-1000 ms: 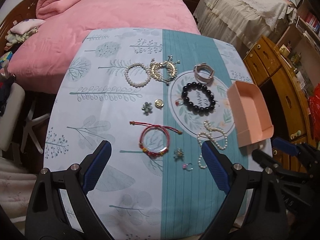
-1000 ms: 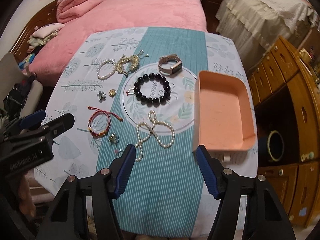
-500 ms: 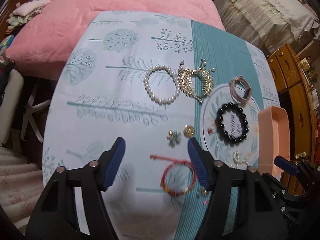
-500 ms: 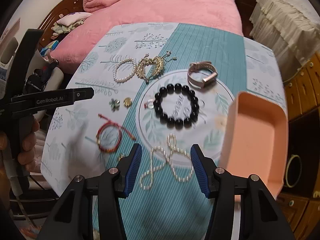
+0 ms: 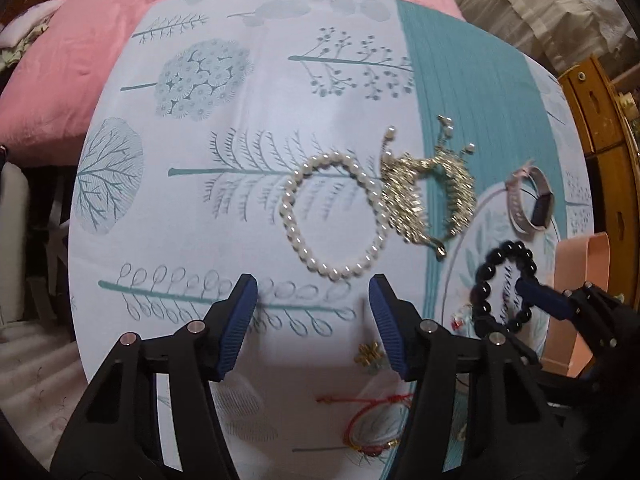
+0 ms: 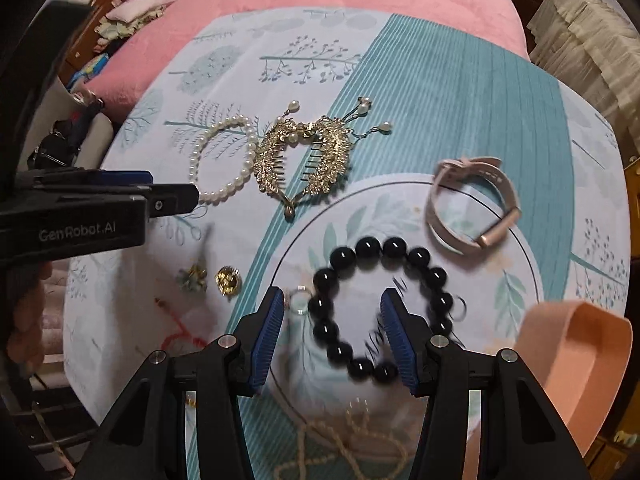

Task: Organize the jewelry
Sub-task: 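Grasp the white pearl bracelet with the left tool while the right tool grasps the black bead bracelet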

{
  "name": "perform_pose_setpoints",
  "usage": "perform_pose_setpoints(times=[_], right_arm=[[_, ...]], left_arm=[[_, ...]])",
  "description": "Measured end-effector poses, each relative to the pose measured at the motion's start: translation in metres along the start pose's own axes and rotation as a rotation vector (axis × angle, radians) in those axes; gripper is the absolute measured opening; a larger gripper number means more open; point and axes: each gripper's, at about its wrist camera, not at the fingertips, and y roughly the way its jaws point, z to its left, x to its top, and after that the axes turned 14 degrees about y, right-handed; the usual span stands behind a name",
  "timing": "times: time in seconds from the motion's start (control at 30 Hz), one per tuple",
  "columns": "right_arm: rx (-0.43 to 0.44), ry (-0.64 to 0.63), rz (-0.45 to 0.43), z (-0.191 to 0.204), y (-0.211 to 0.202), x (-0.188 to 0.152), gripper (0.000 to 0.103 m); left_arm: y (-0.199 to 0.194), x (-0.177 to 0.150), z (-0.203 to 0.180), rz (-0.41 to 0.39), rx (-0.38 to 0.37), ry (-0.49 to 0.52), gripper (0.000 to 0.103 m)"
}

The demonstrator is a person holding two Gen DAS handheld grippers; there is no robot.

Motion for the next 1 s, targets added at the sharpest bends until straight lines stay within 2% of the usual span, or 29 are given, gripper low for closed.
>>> perform_pose_setpoints(times=[0.03, 0.1, 0.13, 0.2, 0.3, 0.4, 0.53, 0.6, 0.67, 0.8, 1.0], right_arm=[[-0.008, -0.005, 0.006, 0.003, 0.005, 0.002, 0.044], [-0.023, -0.005, 0.026, 0.007, 0.016, 0.004, 0.030], [-0.025, -0.002, 0.037, 0.008, 0.019, 0.003, 0.029], [-0.024, -0.005, 0.020, 0.011, 0.020, 0.004, 0.017], [-0.020, 0.002, 0.019, 0.012, 0.022, 0.006, 0.015], [0.004, 0.008, 0.019, 0.008, 0.021, 0.001, 0.014], [0.044, 0.021, 0.001, 0.004, 0.014, -0.001, 0.014], [0.069, 0.036, -0.014, 0.002, 0.003, -0.002, 0.014], [0.085, 0.053, -0.029, -0.002, -0.007, -0.004, 0.014], [0.127, 0.087, -0.055, -0.008, -0.033, -0.006, 0.014], [0.167, 0.130, -0.116, -0.025, -0.082, -0.016, 0.014]], left_arm=[[0.002, 0.003, 0.002, 0.004, -0.004, -0.005, 0.056], [0.008, 0.009, 0.006, 0.012, -0.008, -0.019, 0.053], [0.011, 0.012, 0.008, 0.018, -0.010, -0.028, 0.051], [0.015, 0.018, 0.010, 0.025, -0.013, -0.040, 0.049], [0.022, 0.025, 0.010, 0.036, -0.003, -0.038, 0.049], [0.029, 0.031, 0.007, 0.049, 0.000, -0.030, 0.045], [0.033, 0.036, -0.003, 0.064, 0.053, 0.019, 0.038], [0.033, 0.036, -0.007, 0.056, 0.055, 0.033, 0.028], [0.033, 0.038, -0.008, 0.054, 0.055, 0.029, 0.006], [0.027, 0.033, 0.001, 0.047, -0.019, -0.035, 0.005], [-0.005, 0.023, 0.003, -0.043, -0.039, -0.064, 0.005]])
